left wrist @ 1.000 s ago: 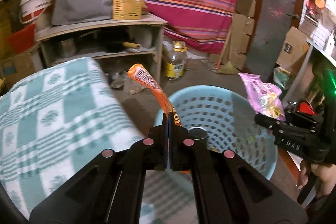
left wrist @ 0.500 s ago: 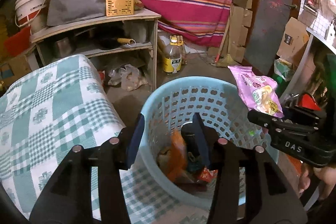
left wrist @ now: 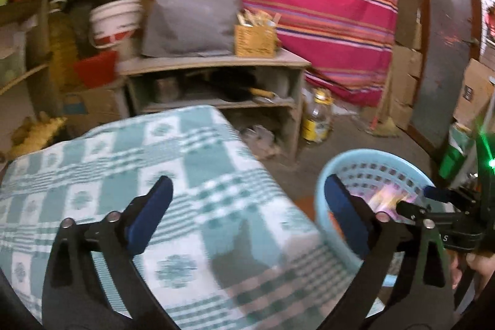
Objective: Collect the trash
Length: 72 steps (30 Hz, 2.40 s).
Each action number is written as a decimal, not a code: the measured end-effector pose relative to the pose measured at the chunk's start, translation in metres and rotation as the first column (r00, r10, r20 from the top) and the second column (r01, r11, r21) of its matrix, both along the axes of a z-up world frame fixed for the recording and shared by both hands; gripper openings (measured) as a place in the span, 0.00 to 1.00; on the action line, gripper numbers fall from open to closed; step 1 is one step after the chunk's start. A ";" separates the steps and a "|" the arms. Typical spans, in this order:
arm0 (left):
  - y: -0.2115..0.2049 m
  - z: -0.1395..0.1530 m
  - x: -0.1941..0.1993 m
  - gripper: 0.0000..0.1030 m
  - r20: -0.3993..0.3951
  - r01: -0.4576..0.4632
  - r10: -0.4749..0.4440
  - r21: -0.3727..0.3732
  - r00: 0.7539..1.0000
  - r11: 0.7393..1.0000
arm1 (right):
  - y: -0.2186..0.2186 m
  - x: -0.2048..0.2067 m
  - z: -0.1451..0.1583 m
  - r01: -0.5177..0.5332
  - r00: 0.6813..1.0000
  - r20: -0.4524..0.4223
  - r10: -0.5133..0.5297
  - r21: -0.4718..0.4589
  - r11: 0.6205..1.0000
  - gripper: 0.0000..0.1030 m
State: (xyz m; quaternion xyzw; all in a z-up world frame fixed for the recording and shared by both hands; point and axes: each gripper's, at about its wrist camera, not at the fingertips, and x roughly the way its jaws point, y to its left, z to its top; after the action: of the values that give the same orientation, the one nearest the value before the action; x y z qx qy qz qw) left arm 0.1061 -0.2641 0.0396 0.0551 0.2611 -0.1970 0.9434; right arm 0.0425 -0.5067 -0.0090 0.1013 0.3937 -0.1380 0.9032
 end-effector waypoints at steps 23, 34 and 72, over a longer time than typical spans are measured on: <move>0.199 0.003 -0.104 0.95 0.099 -0.238 0.245 -0.076 0.964 0.968 | 0.184 -0.062 0.053 -0.157 0.953 0.251 0.170 -0.072 0.985 0.95; 0.239 -0.025 -0.136 0.95 0.134 -0.349 0.350 -0.030 0.927 0.936 | 0.252 -0.087 0.041 -0.197 0.922 0.315 0.225 -0.117 0.973 0.95; 0.233 -0.042 -0.125 0.95 0.101 -0.319 0.318 -0.005 0.943 0.948 | 0.270 -0.089 0.029 -0.172 0.921 0.314 0.232 -0.206 0.963 0.95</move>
State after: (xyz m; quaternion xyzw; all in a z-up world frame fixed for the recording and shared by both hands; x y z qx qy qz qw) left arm -0.0187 -0.0307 -0.0024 0.0277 0.2198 -0.0373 0.9744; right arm -0.0462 -0.2366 0.0199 0.0025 0.2289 -0.0586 0.9717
